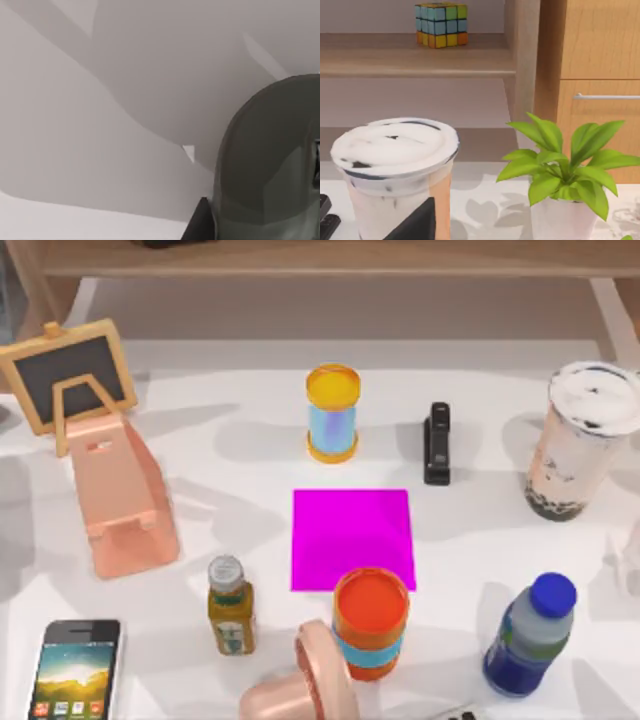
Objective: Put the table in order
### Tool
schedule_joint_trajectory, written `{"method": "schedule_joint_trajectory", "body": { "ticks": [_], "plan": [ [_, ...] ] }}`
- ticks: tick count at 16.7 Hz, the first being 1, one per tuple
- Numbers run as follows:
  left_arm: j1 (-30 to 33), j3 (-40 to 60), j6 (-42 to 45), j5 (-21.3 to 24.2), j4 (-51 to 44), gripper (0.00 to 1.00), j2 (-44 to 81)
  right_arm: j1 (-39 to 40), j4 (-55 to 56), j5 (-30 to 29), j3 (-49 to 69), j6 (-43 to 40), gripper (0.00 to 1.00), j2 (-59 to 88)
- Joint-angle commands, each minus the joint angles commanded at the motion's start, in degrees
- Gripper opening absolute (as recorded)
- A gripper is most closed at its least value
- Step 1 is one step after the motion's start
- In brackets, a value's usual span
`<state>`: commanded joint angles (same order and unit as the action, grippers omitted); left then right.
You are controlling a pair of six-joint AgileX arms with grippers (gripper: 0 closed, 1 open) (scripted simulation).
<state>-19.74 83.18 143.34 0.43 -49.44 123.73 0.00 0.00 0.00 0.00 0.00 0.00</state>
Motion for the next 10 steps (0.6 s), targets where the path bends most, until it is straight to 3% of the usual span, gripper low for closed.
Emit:
{"method": "schedule_joint_trajectory", "body": {
  "ticks": [10],
  "plan": [
    [0.1,2.1,-0.1,-0.6,-2.9,0.0,-1.8,0.0,0.0,0.0,0.0,0.0,1.0,0.0]
  ]
}}
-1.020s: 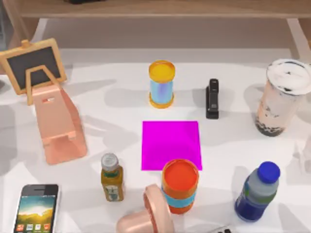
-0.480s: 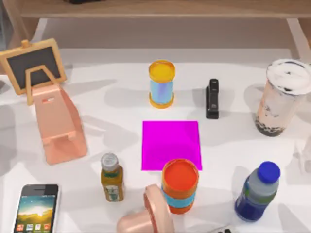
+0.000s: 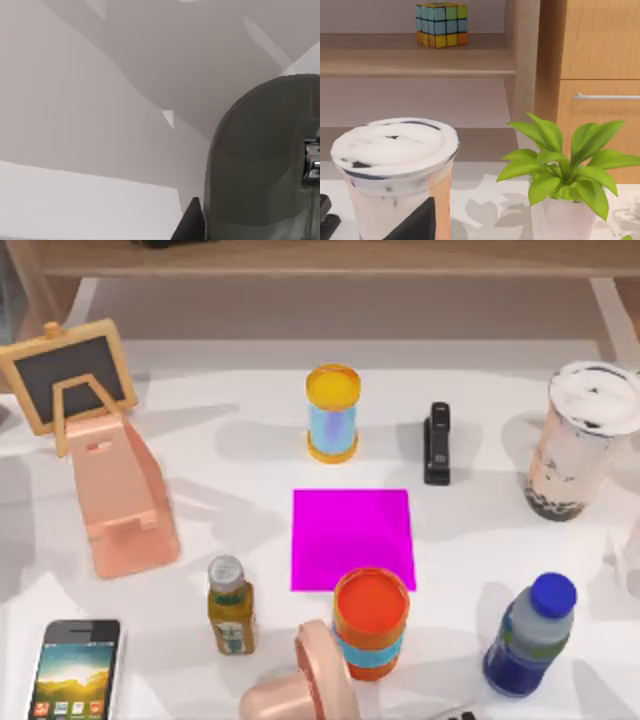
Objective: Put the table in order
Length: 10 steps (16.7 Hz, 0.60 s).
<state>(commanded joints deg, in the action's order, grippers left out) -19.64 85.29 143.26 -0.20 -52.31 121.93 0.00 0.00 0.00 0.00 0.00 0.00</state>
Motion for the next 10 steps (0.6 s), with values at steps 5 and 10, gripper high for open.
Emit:
{"method": "schedule_joint_trajectory", "body": {
  "ticks": [5,10],
  "plan": [
    [0.0,7.2,0.0,0.0,-11.7,0.0,-2.6,0.0,0.0,0.0,0.0,0.0,1.0,0.0],
    [0.1,12.3,-0.5,-0.1,-18.1,0.0,-5.3,0.0,0.0,0.0,0.0,0.0,1.0,0.0]
  ]
}}
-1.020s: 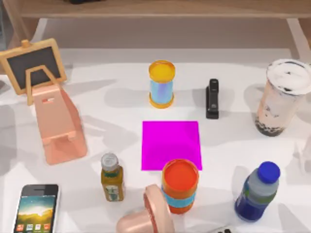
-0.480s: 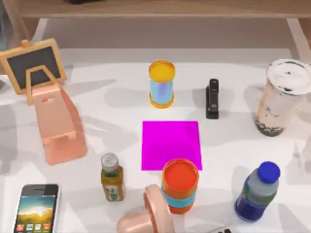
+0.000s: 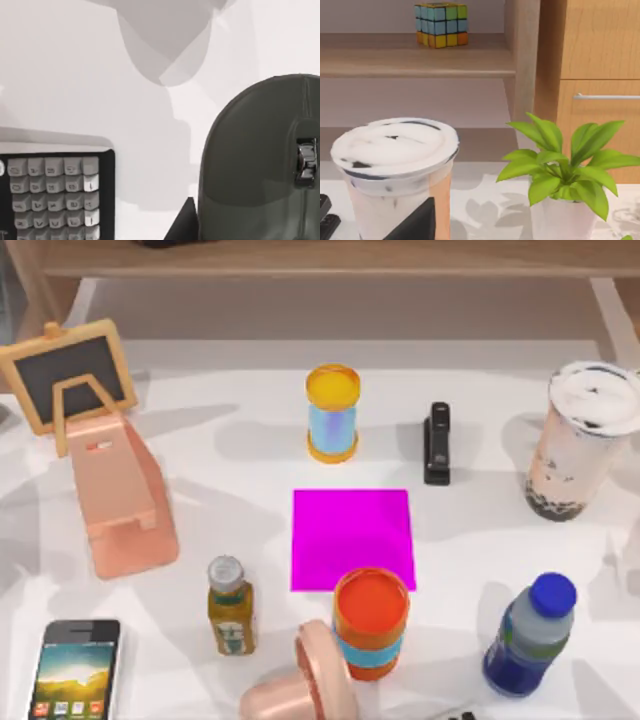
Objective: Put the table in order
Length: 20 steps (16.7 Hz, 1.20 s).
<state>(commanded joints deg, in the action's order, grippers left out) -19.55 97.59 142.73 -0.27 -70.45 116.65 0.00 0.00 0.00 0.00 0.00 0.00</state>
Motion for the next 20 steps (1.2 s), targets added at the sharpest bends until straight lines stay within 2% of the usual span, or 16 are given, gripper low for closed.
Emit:
{"method": "schedule_joint_trajectory", "body": {
  "ticks": [6,10,14,20],
  "plan": [
    [0.9,0.4,-1.5,-0.2,0.4,0.0,-0.2,0.0,0.0,0.0,0.0,0.0,1.0,0.0],
    [7.1,3.5,-11.9,-1.3,1.7,0.0,-2.1,0.0,0.0,0.0,0.0,0.0,1.0,0.0],
    [17.1,7.5,-31.8,-2.5,3.4,0.0,-3.7,0.0,0.0,0.0,0.0,0.0,1.0,0.0],
    [34.5,12.5,-75.0,-3.4,5.2,0.0,-2.3,0.0,0.0,0.0,0.0,0.0,1.0,0.0]
  ]
}}
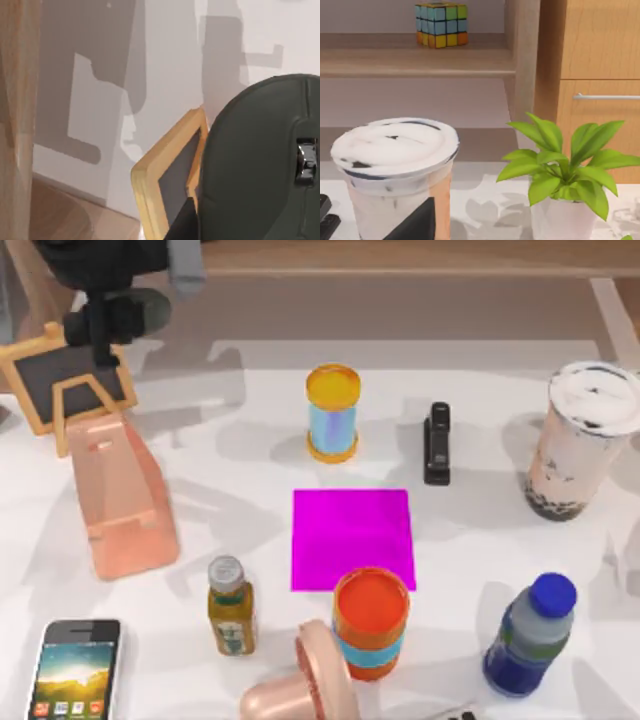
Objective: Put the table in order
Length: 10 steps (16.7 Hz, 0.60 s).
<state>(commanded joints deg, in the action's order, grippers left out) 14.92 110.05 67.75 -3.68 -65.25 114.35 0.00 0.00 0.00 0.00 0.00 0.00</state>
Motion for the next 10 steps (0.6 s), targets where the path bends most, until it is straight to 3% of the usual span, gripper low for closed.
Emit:
{"method": "schedule_joint_trajectory", "body": {
  "ticks": [10],
  "plan": [
    [22.3,2.2,-72.6,2.4,-1.7,0.0,11.2,0.0,0.0,0.0,0.0,0.0,1.0,0.0]
  ]
}}
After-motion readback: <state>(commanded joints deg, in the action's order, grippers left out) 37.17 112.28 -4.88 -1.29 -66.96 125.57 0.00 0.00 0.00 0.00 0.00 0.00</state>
